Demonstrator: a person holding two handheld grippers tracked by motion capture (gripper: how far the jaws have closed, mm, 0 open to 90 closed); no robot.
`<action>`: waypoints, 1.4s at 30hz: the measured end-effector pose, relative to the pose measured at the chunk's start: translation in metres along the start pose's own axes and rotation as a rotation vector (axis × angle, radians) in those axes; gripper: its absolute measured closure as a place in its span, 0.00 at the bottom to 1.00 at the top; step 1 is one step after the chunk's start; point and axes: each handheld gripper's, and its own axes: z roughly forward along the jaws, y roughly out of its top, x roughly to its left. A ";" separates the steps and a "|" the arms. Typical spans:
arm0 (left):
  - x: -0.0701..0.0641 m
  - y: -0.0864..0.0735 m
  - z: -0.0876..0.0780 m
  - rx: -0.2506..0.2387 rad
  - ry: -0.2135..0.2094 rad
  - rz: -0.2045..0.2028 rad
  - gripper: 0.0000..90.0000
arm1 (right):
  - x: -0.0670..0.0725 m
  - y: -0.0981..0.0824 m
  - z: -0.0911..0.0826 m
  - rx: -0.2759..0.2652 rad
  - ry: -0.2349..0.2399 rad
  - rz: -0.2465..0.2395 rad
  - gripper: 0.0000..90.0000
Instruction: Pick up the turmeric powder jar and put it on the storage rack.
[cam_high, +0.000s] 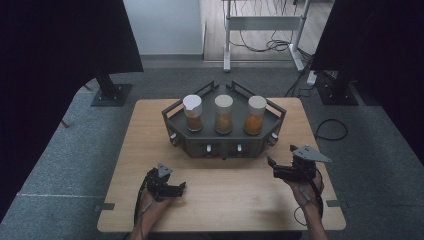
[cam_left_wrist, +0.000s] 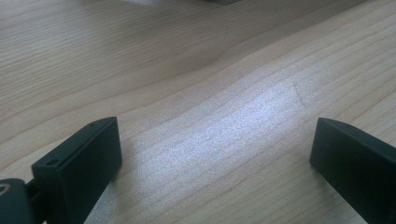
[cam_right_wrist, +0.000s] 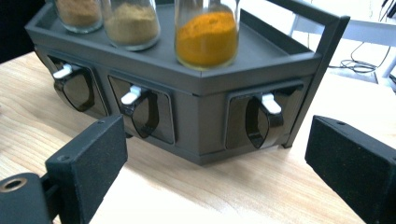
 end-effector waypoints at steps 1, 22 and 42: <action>0.000 0.000 0.000 0.001 0.000 0.001 0.02 | 0.000 -0.001 0.001 0.004 0.000 0.001 0.06; 0.000 0.000 0.000 -0.001 0.000 -0.002 0.02 | 0.001 -0.026 0.018 0.086 -0.026 -0.001 0.07; 0.000 0.000 0.000 -0.001 0.001 -0.002 0.02 | 0.004 -0.049 0.039 0.161 -0.041 0.000 0.08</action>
